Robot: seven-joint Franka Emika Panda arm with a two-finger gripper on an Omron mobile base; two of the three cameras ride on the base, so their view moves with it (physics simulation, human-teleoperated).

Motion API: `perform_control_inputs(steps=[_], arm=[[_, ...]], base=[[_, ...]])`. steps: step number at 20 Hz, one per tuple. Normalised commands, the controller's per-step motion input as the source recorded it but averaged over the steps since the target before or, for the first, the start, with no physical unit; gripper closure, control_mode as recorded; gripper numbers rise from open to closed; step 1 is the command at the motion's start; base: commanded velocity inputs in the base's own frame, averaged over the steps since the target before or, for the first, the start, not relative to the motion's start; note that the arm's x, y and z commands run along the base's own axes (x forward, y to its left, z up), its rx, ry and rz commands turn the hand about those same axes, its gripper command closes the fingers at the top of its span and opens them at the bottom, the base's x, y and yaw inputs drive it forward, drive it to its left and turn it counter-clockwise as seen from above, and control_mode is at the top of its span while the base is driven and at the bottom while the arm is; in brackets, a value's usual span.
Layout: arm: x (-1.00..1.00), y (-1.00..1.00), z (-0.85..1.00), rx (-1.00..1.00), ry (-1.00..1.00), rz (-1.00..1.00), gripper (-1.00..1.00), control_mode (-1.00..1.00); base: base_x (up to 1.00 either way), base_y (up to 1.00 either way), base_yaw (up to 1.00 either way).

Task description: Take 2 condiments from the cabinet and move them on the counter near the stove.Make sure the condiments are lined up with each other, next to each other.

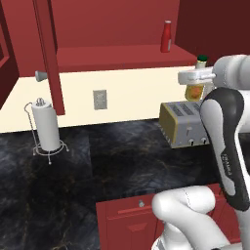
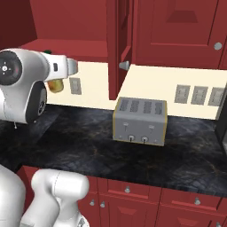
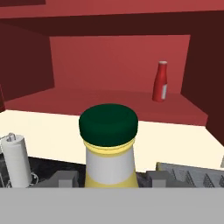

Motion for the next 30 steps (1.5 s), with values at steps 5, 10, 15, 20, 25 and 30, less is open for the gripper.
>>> perform_control_inputs(steps=[5,10,15,20,25,30], arm=[[-0.84,-0.11,-0.25,0.0,0.0,0.0,1.0,-1.0],[-0.29,0.0,-0.01,0.0,0.0,0.0,1.0,-1.0],[0.0,0.0,0.0,0.0,0.0,0.0,1.0,-1.0],[0.0,0.0,0.0,0.0,0.0,0.0,1.0,-1.0],[0.0,0.0,0.0,0.0,0.0,0.0,1.0,-1.0],[0.0,0.0,0.0,0.0,0.0,0.0,1.0,1.0]], base=[[0.0,0.0,0.0],[0.0,0.0,0.0],[0.0,0.0,0.0],[0.0,0.0,0.0],[0.0,0.0,0.0],[-0.05,0.0,0.0]])
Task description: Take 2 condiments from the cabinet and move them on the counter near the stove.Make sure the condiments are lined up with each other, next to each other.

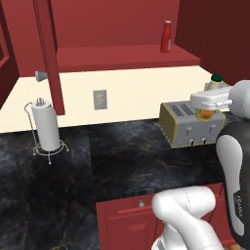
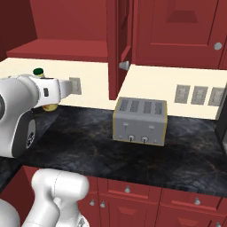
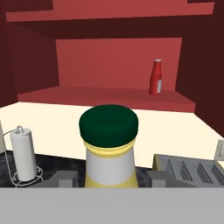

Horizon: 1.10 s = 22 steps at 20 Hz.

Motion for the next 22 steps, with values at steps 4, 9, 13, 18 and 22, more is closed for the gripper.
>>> perform_control_inputs(steps=[4,9,13,18,22], arm=[[0.0,0.0,0.0,0.0,0.0,0.0,1.0,1.0],[0.0,0.0,0.0,0.0,0.0,0.0,1.0,1.0],[0.0,0.0,0.0,0.0,0.0,0.0,1.0,1.0],[0.0,0.0,0.0,0.0,0.0,0.0,1.0,1.0],[0.0,0.0,0.0,0.0,0.0,0.0,1.0,1.0]], base=[[-0.25,-0.08,0.0],[-0.43,-0.16,0.0],[-0.55,-0.41,0.0],[-0.3,-0.58,-0.06],[-0.26,-0.64,-0.16]])
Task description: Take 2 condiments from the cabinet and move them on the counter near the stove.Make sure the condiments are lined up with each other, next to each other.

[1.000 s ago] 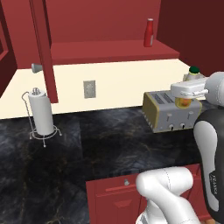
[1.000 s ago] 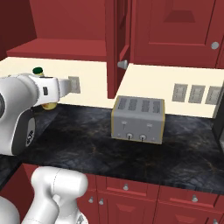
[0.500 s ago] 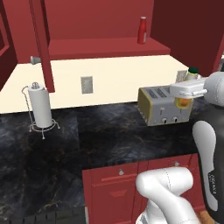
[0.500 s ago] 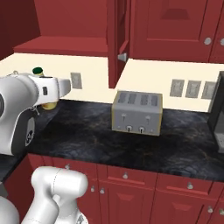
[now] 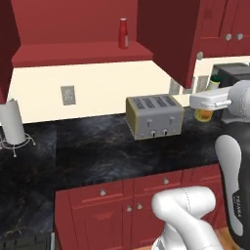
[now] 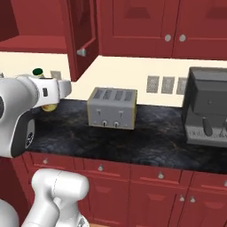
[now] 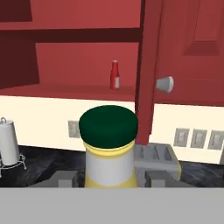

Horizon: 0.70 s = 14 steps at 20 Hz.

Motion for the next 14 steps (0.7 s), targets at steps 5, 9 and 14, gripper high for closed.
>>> perform_control_inputs(steps=[5,9,14], arm=[[0.0,0.0,0.0,0.0,0.0,0.0,1.0,1.0],[0.0,0.0,0.0,0.0,0.0,0.0,1.0,1.0],[0.0,0.0,0.0,0.0,0.0,0.0,1.0,1.0]], base=[[-0.3,-0.51,-0.32],[-0.62,-0.06,-0.18],[-0.62,0.0,0.14]])
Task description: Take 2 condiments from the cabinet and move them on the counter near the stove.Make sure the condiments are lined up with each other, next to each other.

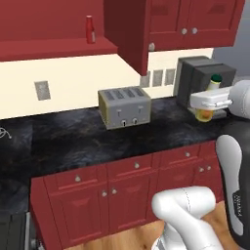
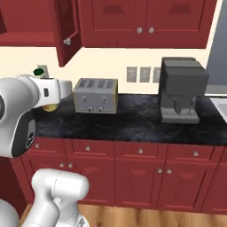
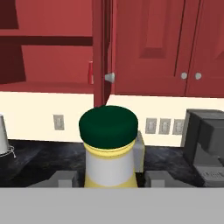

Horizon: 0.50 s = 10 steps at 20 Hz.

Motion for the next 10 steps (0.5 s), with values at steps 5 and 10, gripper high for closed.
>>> perform_control_inputs(steps=[5,10], arm=[[0.0,0.0,0.0,0.0,0.0,0.0,1.0,1.0],[0.0,0.0,0.0,0.0,0.0,0.0,1.0,1.0]], base=[[-0.54,0.0,0.59],[-0.33,0.0,0.66]])
